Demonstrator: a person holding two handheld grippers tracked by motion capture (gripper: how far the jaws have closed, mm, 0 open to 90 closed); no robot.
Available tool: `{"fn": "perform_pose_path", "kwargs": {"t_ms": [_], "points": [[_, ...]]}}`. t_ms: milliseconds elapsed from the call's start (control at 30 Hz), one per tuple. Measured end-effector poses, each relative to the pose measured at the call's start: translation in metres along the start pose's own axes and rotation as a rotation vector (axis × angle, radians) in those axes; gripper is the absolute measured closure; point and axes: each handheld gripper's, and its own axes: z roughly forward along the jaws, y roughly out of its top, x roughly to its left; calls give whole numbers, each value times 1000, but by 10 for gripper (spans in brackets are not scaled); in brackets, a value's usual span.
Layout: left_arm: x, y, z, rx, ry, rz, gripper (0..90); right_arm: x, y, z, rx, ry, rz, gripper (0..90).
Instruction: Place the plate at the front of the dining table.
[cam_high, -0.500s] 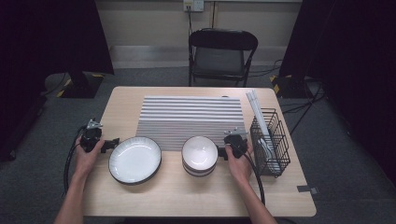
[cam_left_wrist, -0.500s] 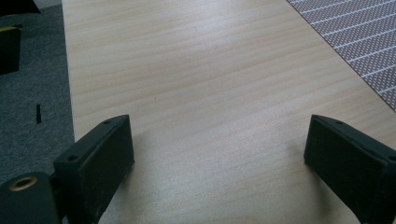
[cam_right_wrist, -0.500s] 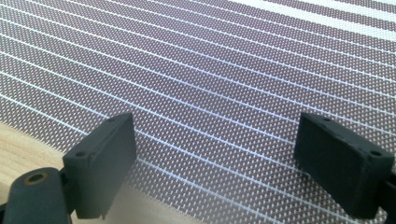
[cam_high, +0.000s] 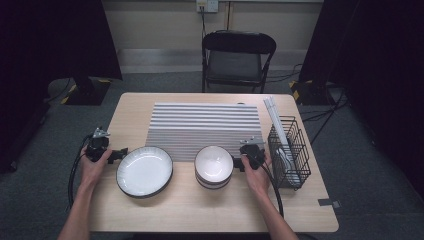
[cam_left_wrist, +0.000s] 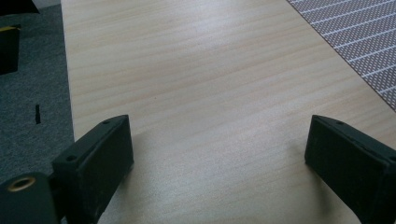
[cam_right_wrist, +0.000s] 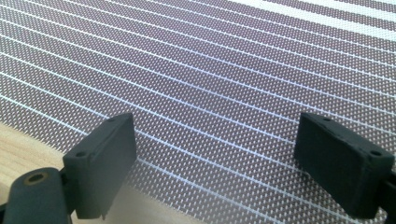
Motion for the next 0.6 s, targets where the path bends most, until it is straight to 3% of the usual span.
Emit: {"fn": "perform_pose_path", "kwargs": {"t_ms": [300, 333, 500, 600], "points": [[0, 0, -4, 7, 7, -18, 153, -5, 2, -3, 14, 18, -8, 172], [1, 0, -5, 4, -4, -34, 153, -6, 2, -4, 11, 24, -6, 172], [-1, 1, -7, 11, -27, -31, 165, -8, 6, -9, -32, 49, 19, 190], [-2, 3, -11, 8, -18, -31, 169, -8, 8, -13, -50, 43, 19, 210]]}}
